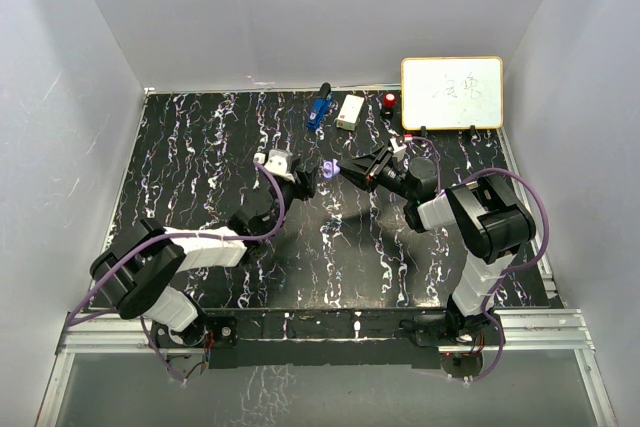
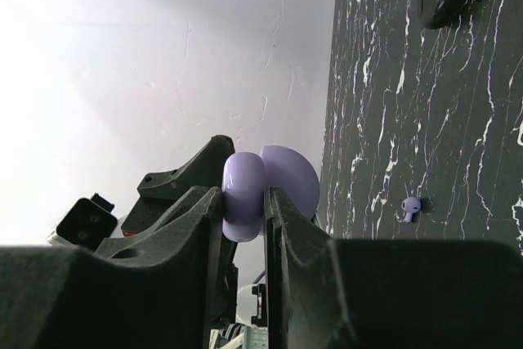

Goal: Insert the wireless bluetooth earbuds into the charging case
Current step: Place the earbud in the charging case, then pick up the earbud from the center of the board.

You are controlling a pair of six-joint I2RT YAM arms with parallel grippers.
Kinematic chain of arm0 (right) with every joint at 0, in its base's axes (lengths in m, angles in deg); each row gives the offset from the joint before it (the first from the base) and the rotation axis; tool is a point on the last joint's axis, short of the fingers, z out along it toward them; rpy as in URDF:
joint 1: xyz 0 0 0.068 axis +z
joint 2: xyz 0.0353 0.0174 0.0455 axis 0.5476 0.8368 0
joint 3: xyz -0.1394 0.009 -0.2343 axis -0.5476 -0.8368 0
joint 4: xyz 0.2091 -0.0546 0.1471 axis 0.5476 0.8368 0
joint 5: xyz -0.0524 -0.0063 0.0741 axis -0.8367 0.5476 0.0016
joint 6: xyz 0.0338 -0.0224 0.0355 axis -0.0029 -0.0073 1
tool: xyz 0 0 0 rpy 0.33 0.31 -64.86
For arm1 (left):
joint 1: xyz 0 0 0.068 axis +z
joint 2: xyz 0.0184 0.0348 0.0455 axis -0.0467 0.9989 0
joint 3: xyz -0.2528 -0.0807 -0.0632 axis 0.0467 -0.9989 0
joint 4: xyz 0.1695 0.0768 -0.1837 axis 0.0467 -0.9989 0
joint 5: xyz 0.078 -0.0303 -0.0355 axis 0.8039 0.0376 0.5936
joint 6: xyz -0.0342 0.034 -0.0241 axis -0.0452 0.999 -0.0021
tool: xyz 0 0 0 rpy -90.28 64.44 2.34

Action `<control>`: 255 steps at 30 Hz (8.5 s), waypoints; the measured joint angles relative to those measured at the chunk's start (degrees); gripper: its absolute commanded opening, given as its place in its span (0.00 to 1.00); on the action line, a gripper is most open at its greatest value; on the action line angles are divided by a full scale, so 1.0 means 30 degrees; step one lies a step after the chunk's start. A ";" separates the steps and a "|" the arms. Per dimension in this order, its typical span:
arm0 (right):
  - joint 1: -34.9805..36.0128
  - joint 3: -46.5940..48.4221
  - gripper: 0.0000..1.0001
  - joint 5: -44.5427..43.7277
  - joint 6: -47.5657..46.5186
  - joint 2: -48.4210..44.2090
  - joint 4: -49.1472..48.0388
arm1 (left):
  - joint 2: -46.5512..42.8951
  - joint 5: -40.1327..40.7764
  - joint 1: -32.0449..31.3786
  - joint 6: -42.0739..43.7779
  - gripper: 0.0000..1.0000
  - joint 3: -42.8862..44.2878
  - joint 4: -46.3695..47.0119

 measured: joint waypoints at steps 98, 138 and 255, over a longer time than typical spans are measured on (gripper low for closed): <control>0.0000 0.0000 0.00 0.0102 0.0007 0.0211 -0.0219 | -0.3279 0.1311 -0.0007 -0.0772 0.54 0.0270 -0.3650; -0.0022 0.0000 0.00 0.0284 -0.0714 0.0474 0.0160 | 0.1625 0.3519 -0.0007 -0.7329 0.41 0.4430 -2.1660; -0.0022 0.0000 0.00 0.0357 -0.0714 0.0466 0.0131 | 0.2098 0.1071 0.0233 -0.3198 0.11 0.3956 -2.0597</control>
